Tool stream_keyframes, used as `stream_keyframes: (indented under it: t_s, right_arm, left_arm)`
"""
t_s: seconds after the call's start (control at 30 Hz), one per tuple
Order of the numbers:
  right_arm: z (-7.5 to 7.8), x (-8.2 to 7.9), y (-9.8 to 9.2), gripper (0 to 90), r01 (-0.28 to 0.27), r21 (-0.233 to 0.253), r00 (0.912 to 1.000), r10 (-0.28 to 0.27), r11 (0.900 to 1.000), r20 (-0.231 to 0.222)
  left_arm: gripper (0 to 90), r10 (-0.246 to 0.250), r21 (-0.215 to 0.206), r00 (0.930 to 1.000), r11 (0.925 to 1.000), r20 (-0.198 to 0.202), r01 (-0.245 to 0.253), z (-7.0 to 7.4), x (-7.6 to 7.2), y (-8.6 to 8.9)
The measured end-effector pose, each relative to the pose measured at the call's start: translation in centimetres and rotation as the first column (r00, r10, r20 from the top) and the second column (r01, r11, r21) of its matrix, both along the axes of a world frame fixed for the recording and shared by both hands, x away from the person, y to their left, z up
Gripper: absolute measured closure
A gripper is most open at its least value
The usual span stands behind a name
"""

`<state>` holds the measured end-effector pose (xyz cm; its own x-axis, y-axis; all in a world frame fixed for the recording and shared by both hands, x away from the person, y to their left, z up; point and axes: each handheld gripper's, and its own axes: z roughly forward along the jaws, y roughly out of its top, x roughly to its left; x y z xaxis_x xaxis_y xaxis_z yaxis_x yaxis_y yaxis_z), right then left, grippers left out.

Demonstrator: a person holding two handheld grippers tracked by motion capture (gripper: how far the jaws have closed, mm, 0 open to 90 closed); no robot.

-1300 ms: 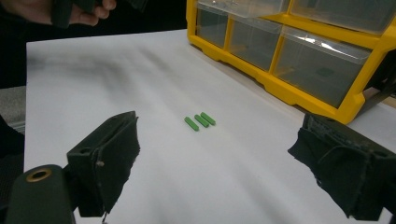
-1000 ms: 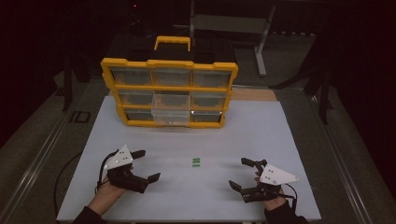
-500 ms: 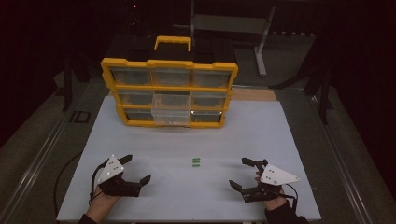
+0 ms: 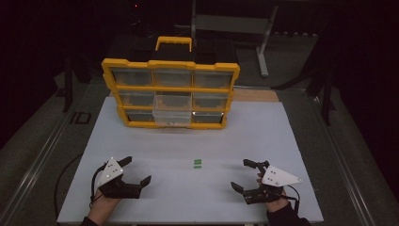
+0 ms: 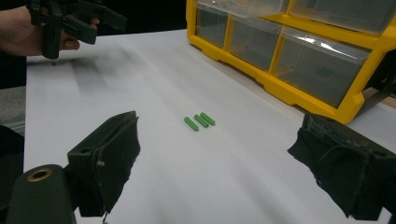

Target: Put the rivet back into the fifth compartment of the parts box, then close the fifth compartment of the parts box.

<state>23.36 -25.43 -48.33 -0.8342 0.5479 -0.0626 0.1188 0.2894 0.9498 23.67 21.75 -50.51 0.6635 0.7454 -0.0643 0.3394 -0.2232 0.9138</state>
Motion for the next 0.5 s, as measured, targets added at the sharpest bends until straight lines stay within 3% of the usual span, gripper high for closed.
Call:
stream_keyframes:
  t_s: [0.5]
  right_arm:
    - [1.0, -0.2, -0.1, 12.4, 0.040, 0.009, 0.9990, -0.040, 0.999, 0.019]
  left_arm:
    - [0.0, 0.008, -0.027, 0.9998, 0.9996, 0.019, -0.007, 0.2, -0.1, 0.2]
